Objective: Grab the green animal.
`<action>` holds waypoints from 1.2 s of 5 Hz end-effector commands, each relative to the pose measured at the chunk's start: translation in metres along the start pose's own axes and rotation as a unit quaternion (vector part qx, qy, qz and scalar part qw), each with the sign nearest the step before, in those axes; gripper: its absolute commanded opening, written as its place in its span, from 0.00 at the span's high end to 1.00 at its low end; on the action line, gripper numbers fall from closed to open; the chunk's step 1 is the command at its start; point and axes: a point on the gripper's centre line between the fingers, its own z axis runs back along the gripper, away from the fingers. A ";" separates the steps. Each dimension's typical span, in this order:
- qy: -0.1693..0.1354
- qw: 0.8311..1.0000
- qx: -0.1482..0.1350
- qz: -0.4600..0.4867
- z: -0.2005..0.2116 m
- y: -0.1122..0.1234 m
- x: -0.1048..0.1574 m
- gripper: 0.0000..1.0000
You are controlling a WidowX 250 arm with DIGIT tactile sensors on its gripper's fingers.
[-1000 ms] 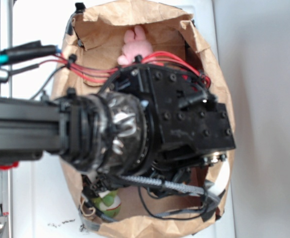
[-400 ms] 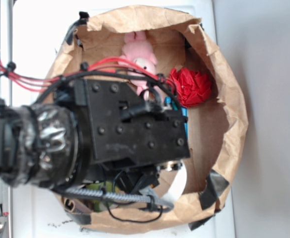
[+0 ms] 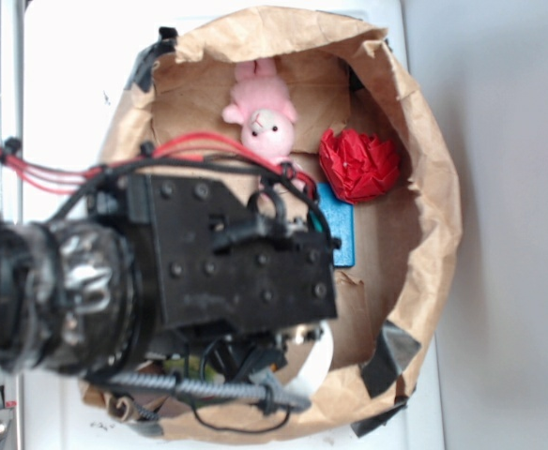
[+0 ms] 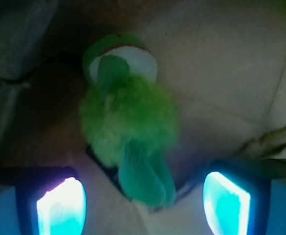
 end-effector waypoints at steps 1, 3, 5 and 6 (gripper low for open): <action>-0.015 0.999 0.017 -0.023 -0.001 -0.005 0.013 0.00; -0.025 0.999 0.031 -0.008 -0.006 0.002 0.015 1.00; -0.032 0.998 0.044 -0.009 -0.005 0.002 0.009 1.00; -0.037 0.998 0.050 -0.007 -0.005 -0.004 0.008 1.00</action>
